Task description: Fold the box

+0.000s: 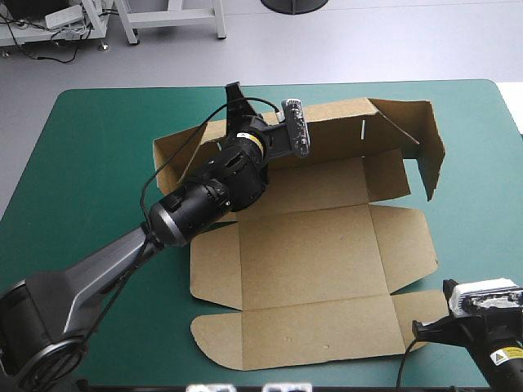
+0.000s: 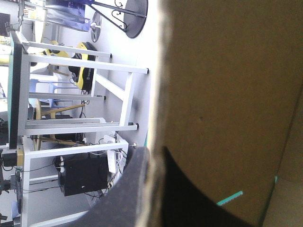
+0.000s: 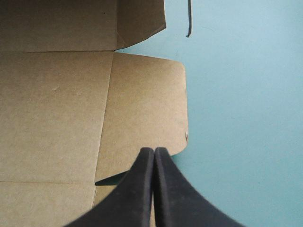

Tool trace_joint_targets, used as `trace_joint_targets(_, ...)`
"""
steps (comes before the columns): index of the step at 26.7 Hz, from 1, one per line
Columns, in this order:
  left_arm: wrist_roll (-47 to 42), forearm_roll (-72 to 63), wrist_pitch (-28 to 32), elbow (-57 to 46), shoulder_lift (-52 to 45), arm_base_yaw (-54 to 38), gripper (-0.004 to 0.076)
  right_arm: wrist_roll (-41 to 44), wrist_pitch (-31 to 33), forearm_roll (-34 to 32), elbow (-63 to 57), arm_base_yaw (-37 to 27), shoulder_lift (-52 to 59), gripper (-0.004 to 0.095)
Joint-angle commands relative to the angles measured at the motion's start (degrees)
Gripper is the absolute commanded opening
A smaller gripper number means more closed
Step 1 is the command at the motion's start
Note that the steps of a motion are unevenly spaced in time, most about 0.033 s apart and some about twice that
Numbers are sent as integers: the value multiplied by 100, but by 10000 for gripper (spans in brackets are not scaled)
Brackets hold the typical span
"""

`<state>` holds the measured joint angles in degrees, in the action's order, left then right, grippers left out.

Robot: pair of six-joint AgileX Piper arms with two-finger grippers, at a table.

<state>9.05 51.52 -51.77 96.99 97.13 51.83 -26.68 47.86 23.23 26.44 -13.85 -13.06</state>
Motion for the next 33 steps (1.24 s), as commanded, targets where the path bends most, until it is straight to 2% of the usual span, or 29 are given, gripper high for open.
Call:
trace_joint_targets(1,-162,243,266,3,-238,41,-6,10,-436,55,313,20,-237,-23)
trace_joint_targets(6,-185,343,369,-715,-238,41,-6,232,-577,32,922,20,-632,-24)
trace_joint_targets(10,-544,761,534,-1184,-238,41,-6,359,-577,-223,1526,20,-1223,-24)
trace_joint_targets(18,-692,1029,926,-1320,-222,41,-6,345,-413,-198,2889,20,-2867,-24)
trace_joint_targets(27,-692,1105,927,-1320,50,41,-6,142,434,-10,5372,20,-5109,-24)
trace_joint_targets(30,-702,1229,811,-1320,108,41,-6,40,1290,75,6890,20,-6461,-25)
trace_joint_targets(33,-803,1251,575,-1320,108,41,-6,-1,1614,450,8089,20,-7735,-25)
